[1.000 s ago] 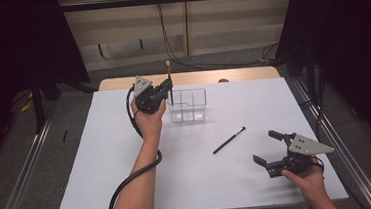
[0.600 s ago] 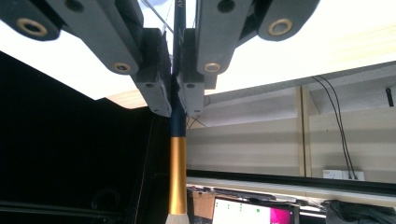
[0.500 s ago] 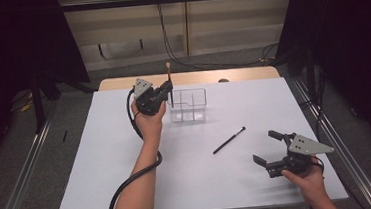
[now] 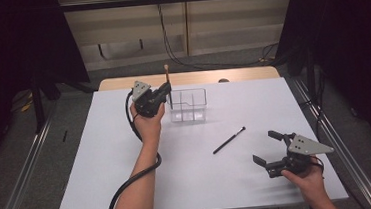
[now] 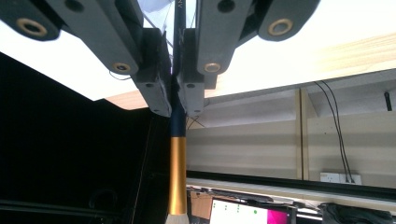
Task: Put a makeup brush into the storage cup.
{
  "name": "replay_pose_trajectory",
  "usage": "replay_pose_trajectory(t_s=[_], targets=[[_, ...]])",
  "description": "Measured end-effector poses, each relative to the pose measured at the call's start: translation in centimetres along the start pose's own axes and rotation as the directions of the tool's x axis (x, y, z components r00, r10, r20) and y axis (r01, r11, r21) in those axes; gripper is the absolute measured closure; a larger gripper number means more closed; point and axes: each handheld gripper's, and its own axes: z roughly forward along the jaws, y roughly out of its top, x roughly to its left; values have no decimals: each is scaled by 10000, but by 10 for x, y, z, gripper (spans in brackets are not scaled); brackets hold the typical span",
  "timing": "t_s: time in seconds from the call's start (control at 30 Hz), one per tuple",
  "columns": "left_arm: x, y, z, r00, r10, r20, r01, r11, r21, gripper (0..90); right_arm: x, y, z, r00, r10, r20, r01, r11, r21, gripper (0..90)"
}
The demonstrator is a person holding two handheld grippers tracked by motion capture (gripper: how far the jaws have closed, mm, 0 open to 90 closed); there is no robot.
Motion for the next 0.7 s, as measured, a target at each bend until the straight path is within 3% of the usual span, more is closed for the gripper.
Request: replay_pose_trajectory(t_s=[0.7], targets=[[0,-7,-2,10000,20,63,-21,9998,199,826,1,0,1,10000,7,-17,-7,10000,10,0]])
